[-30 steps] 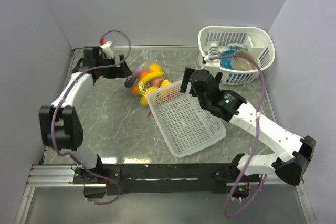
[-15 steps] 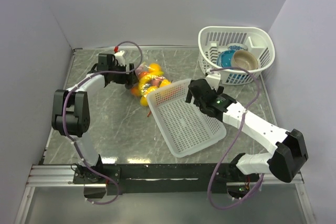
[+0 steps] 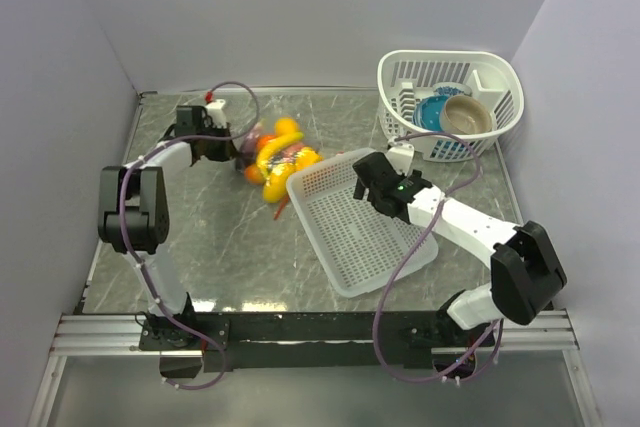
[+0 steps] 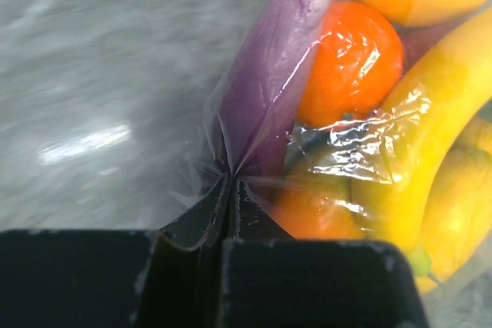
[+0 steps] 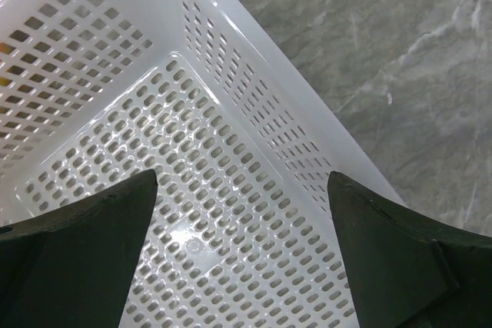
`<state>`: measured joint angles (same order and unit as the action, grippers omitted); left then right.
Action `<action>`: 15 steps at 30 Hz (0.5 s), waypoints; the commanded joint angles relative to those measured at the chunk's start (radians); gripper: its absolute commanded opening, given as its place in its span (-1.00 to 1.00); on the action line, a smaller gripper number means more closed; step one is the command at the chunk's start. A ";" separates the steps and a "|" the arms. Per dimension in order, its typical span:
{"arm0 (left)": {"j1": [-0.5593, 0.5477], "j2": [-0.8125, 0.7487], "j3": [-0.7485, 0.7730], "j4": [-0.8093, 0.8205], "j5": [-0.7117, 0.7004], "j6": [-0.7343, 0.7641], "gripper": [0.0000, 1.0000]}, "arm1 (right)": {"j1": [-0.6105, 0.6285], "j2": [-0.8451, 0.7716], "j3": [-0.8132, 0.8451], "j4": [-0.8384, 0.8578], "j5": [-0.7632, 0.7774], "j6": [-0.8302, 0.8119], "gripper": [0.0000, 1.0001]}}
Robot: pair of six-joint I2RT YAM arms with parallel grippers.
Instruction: Open the zip-top bag and remove the fake food
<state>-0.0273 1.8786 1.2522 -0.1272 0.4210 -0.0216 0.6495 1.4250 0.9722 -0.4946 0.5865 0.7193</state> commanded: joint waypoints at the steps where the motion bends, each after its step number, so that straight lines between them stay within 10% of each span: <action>1: 0.159 -0.090 -0.033 -0.046 -0.044 0.094 -0.98 | -0.073 0.038 -0.030 0.014 0.058 0.038 1.00; 8: 0.300 -0.185 -0.120 -0.115 0.005 0.199 -0.93 | -0.113 0.019 -0.009 0.011 0.078 0.028 1.00; 15: 0.270 -0.298 -0.181 -0.202 0.079 0.213 -0.92 | 0.191 0.079 0.289 0.008 0.177 -0.093 0.92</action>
<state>0.2741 1.6665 1.0977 -0.2607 0.4297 0.1474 0.6861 1.4750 1.0359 -0.5117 0.6693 0.6861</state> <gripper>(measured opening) 0.049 0.970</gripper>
